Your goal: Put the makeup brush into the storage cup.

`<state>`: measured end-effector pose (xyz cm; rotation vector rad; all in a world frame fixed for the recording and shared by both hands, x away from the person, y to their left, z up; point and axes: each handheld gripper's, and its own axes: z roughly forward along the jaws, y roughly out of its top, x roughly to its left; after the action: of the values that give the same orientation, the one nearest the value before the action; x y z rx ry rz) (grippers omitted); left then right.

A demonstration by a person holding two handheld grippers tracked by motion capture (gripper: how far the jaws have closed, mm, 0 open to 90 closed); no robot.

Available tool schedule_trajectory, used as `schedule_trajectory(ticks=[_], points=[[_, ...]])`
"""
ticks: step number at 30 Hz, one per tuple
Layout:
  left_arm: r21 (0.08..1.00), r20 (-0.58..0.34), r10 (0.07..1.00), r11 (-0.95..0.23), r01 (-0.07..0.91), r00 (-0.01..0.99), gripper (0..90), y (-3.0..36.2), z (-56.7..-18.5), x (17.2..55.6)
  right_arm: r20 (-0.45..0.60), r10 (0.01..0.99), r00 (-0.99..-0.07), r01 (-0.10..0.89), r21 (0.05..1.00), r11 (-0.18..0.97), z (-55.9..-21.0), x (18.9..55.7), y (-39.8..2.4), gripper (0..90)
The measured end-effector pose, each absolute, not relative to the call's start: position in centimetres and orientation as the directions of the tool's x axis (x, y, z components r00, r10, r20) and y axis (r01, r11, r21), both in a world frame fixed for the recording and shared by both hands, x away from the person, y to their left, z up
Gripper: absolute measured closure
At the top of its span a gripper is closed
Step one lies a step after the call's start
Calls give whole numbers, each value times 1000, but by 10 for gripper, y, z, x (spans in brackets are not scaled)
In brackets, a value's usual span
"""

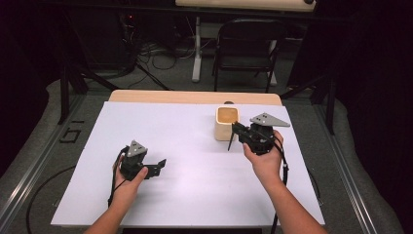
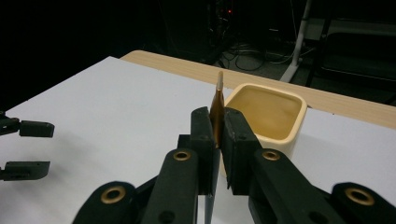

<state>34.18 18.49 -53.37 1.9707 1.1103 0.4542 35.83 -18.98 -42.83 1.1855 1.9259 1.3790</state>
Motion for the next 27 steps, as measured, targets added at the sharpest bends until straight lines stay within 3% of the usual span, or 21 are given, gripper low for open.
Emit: schedule_trajectory(ticks=[27], points=[[792,-84,831,-279,543,550,158,186,-533,340,56,876,-478,343,930,128,-391,395,-182,839]])
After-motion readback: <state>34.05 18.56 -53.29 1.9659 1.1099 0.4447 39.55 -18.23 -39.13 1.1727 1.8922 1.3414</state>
